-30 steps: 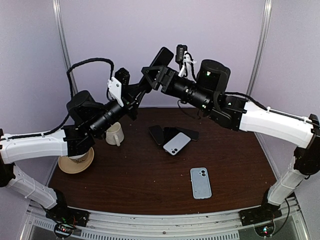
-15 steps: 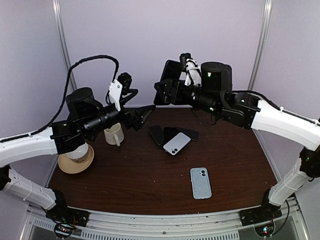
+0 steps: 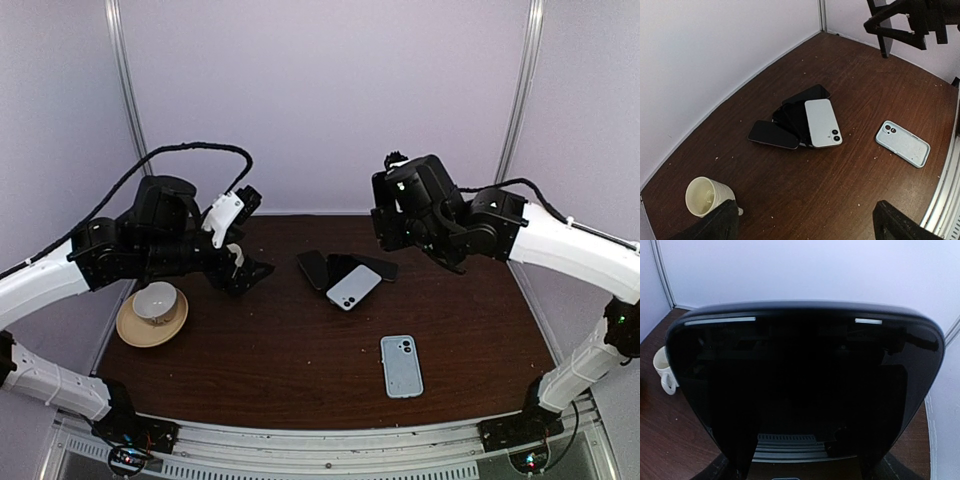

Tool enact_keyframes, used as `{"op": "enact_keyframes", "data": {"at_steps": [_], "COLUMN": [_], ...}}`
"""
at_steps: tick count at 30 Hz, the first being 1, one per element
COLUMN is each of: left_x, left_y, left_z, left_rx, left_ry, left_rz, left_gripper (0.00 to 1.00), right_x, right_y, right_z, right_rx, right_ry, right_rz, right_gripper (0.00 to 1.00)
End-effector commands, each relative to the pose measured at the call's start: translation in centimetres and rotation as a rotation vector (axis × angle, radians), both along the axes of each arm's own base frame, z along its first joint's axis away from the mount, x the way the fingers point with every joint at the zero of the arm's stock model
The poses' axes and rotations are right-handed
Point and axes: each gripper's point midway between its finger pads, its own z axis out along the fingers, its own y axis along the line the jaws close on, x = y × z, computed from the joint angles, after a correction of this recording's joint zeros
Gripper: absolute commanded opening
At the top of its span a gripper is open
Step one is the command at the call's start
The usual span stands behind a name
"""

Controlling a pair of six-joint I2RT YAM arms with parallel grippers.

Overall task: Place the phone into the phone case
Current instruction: Install the phone into the phone case.

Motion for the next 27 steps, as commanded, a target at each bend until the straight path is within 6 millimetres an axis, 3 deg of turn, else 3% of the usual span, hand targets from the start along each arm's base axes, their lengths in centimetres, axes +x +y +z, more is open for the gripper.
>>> {"op": "enact_keyframes", "data": {"at_steps": [1,7,20,27], "left_x": [0.6,1.1,1.9,2.4], "left_y": [1.9,3.5,4.6,4.8], "left_z": [-1.4,-4.6,-5.0,-5.7], "left_rx": [0.080,0.110,0.118,0.153], "left_ry": [-0.008,-0.006,-0.033,-0.045], "left_rz": [0.054,0.088,0.127,0.130], "left_gripper": [0.98,0.98,0.98,0.98], "right_x": [-0.8,-2.8,-6.6,-8.3], "right_y": [-2.4,-2.1,-2.0,-2.4], "right_z": [-1.0,-7.1,-18.4,-22.6], "right_rx": [0.015,0.098,0.107,0.106], "right_ry": [-0.020,0.141,0.412,0.528], "right_rz": [-0.080,-0.060,-0.063,-0.078], "right_gripper": [0.00,0.00,0.00,0.00]}}
